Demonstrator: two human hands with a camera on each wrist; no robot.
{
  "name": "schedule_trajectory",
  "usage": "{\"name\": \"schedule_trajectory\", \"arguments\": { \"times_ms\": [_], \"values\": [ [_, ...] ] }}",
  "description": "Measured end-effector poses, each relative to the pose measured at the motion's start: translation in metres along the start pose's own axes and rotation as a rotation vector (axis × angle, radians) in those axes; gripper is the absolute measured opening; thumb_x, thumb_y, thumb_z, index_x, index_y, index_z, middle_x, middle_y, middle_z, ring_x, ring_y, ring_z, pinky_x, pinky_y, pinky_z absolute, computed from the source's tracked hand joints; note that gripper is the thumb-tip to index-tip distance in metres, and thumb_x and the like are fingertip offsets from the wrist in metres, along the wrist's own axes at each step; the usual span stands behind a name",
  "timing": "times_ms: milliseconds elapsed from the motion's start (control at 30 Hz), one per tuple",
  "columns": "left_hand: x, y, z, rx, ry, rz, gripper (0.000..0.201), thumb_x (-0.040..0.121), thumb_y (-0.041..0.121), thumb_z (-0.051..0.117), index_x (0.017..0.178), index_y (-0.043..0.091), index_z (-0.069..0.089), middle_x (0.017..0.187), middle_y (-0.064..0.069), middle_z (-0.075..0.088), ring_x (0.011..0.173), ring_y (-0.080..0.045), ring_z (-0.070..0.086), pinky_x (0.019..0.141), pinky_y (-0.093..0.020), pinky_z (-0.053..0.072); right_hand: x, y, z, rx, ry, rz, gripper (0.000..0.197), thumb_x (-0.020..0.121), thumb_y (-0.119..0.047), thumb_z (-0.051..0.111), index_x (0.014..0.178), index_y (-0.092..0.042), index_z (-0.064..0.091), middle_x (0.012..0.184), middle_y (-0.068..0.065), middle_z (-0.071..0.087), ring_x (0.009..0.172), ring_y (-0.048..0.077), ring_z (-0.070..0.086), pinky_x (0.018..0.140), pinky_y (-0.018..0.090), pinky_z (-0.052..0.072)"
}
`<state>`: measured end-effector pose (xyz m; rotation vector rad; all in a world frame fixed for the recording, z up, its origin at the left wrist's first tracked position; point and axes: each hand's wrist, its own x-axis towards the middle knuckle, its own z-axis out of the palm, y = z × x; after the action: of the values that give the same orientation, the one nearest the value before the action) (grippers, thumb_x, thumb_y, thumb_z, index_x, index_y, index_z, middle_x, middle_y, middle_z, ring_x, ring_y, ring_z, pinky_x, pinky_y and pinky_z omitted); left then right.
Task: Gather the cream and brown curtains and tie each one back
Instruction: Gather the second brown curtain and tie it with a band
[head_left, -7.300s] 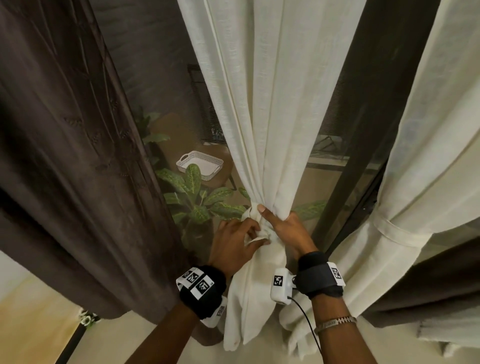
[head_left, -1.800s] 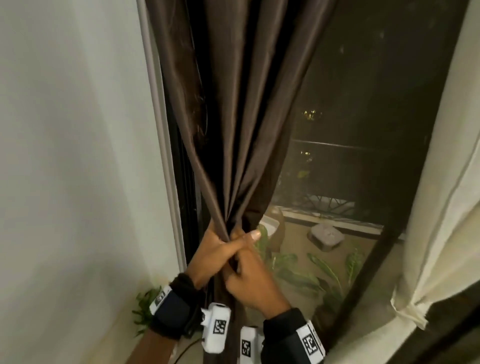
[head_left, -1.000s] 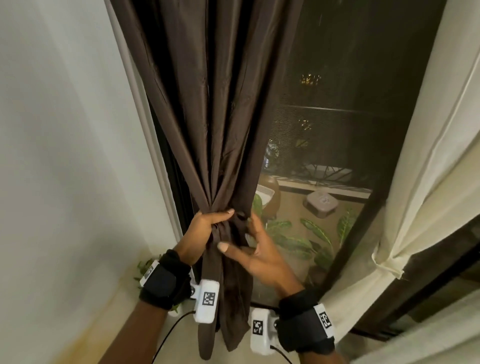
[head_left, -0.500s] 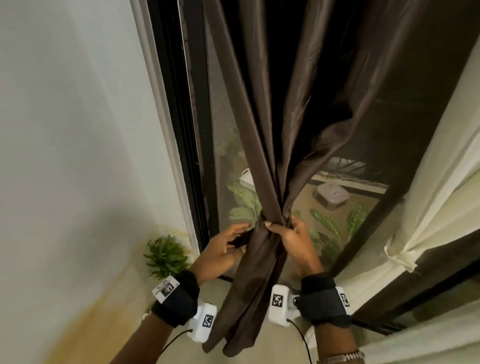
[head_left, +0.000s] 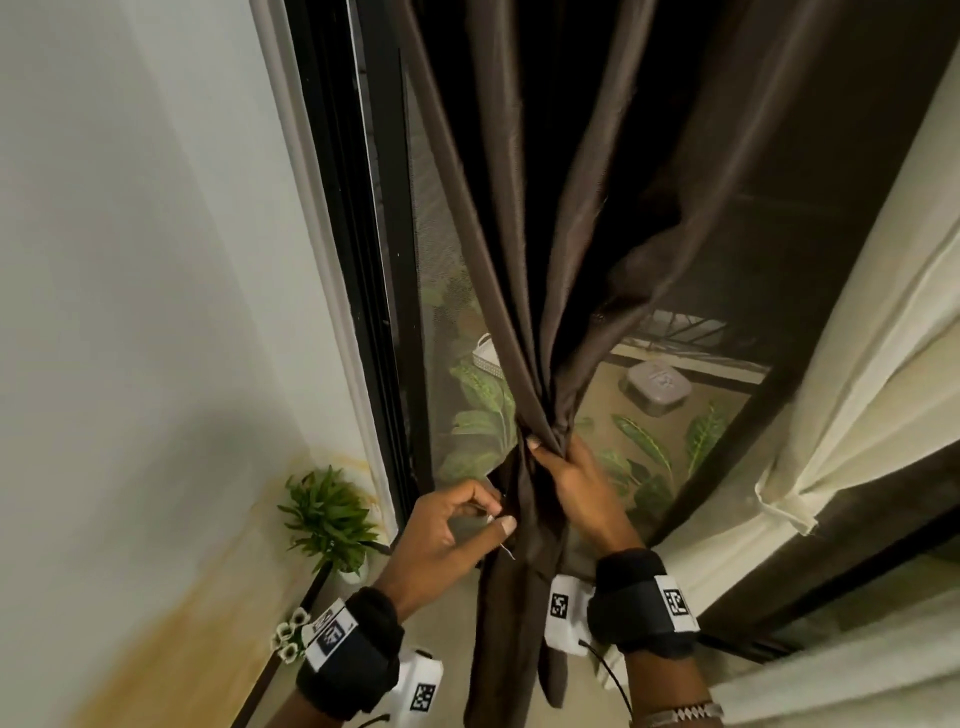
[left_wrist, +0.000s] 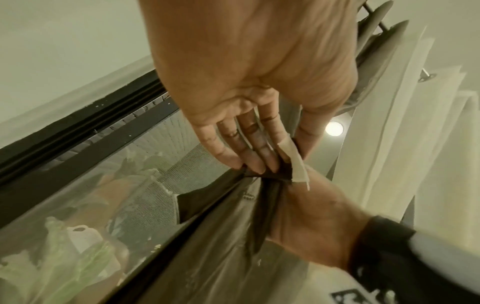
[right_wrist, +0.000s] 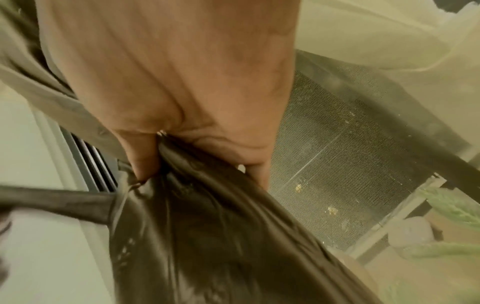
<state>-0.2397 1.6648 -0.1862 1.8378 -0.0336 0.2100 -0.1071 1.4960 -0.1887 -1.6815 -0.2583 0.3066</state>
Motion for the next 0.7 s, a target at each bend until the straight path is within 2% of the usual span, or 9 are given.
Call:
{"name": "schedule_trajectory", "arguments": {
  "times_ms": [67, 167, 267, 333, 400, 500, 567, 600, 700],
  "values": [
    [-0.002, 0.011, 0.004, -0.052, -0.016, -0.003, 0.005, 0.097, 0.023, 0.078, 0.097, 0.022, 0.073, 0.101, 0.006, 0.074, 0.102, -0.017, 0.074, 0.096, -0.034, 0.059, -0.004, 0.008, 0.006, -0.077, -0.028, -0.046, 0.036, 0.102, -0.041, 0.064, 0.138, -0.04, 0.063, 0.132, -0.014, 0.072, 0.126, 0.007, 0.065, 0.113, 0.041, 0.048],
    [0.005, 0.019, 0.009, -0.041, -0.003, 0.008, 0.005, 0.098, 0.018, 0.076, 0.103, 0.02, 0.074, 0.107, 0.011, 0.074, 0.111, -0.009, 0.07, 0.102, -0.023, 0.052, -0.015, 0.009, 0.014, -0.045, -0.061, -0.13, 0.031, 0.106, -0.025, 0.064, 0.136, -0.034, 0.065, 0.128, -0.012, 0.075, 0.125, 0.006, 0.067, 0.11, 0.034, 0.049],
    [0.02, 0.013, 0.016, 0.048, 0.04, 0.026, 0.006, 0.097, 0.026, 0.077, 0.102, 0.023, 0.077, 0.112, 0.015, 0.065, 0.121, -0.008, 0.062, 0.11, -0.024, 0.046, -0.027, 0.016, 0.019, -0.072, -0.07, -0.244, 0.04, 0.104, -0.014, 0.062, 0.142, -0.026, 0.059, 0.133, -0.019, 0.072, 0.129, 0.006, 0.065, 0.109, 0.027, 0.05],
    [0.028, 0.007, 0.021, 0.087, 0.063, -0.011, 0.01, 0.098, 0.035, 0.074, 0.103, 0.027, 0.079, 0.117, 0.013, 0.059, 0.127, -0.01, 0.055, 0.115, -0.03, 0.043, -0.033, 0.021, 0.022, -0.102, -0.067, -0.268, 0.049, 0.102, -0.007, 0.057, 0.149, -0.019, 0.054, 0.142, -0.01, 0.067, 0.136, 0.01, 0.061, 0.116, 0.034, 0.048],
    [0.032, 0.006, 0.024, 0.079, 0.083, -0.037, 0.016, 0.103, 0.036, 0.068, 0.102, 0.027, 0.081, 0.114, 0.014, 0.057, 0.126, -0.009, 0.053, 0.115, -0.029, 0.041, -0.038, 0.02, 0.023, -0.107, -0.096, -0.22, 0.051, 0.103, -0.001, 0.057, 0.15, -0.018, 0.053, 0.142, -0.003, 0.068, 0.136, 0.012, 0.061, 0.117, 0.04, 0.048],
    [0.033, 0.007, 0.023, 0.03, 0.104, -0.02, 0.027, 0.107, 0.033, 0.059, 0.101, 0.027, 0.084, 0.108, 0.019, 0.057, 0.122, -0.008, 0.057, 0.112, -0.024, 0.04, -0.039, 0.011, 0.021, -0.16, -0.196, -0.171, 0.034, 0.103, -0.019, 0.063, 0.135, -0.027, 0.064, 0.127, -0.005, 0.073, 0.125, 0.012, 0.068, 0.109, 0.049, 0.054],
    [0.032, 0.009, 0.025, -0.045, 0.112, -0.021, 0.016, 0.105, 0.027, 0.065, 0.105, 0.018, 0.078, 0.11, 0.01, 0.062, 0.116, -0.012, 0.065, 0.108, -0.027, 0.048, -0.04, 0.008, 0.02, -0.163, -0.247, -0.171, 0.037, 0.103, -0.026, 0.061, 0.14, -0.028, 0.06, 0.133, -0.006, 0.07, 0.129, 0.009, 0.064, 0.112, 0.047, 0.052],
    [0.03, 0.013, 0.027, -0.121, 0.121, -0.039, 0.012, 0.102, 0.023, 0.07, 0.108, 0.013, 0.072, 0.109, 0.003, 0.066, 0.111, -0.013, 0.069, 0.103, -0.028, 0.053, -0.04, 0.009, 0.022, -0.168, -0.251, -0.184, 0.042, 0.104, -0.025, 0.058, 0.145, -0.027, 0.054, 0.138, -0.005, 0.067, 0.133, 0.008, 0.061, 0.115, 0.045, 0.05],
    [0.031, 0.022, 0.037, -0.263, 0.219, -0.115, 0.039, 0.091, 0.02, 0.084, 0.115, 0.012, 0.054, 0.107, -0.003, 0.074, 0.103, -0.011, 0.076, 0.091, -0.021, 0.058, -0.044, 0.012, 0.038, -0.248, -0.23, -0.312, 0.05, 0.105, -0.011, 0.05, 0.154, -0.021, 0.046, 0.15, 0.003, 0.057, 0.144, 0.008, 0.049, 0.123, 0.041, 0.041]
  ]
}}
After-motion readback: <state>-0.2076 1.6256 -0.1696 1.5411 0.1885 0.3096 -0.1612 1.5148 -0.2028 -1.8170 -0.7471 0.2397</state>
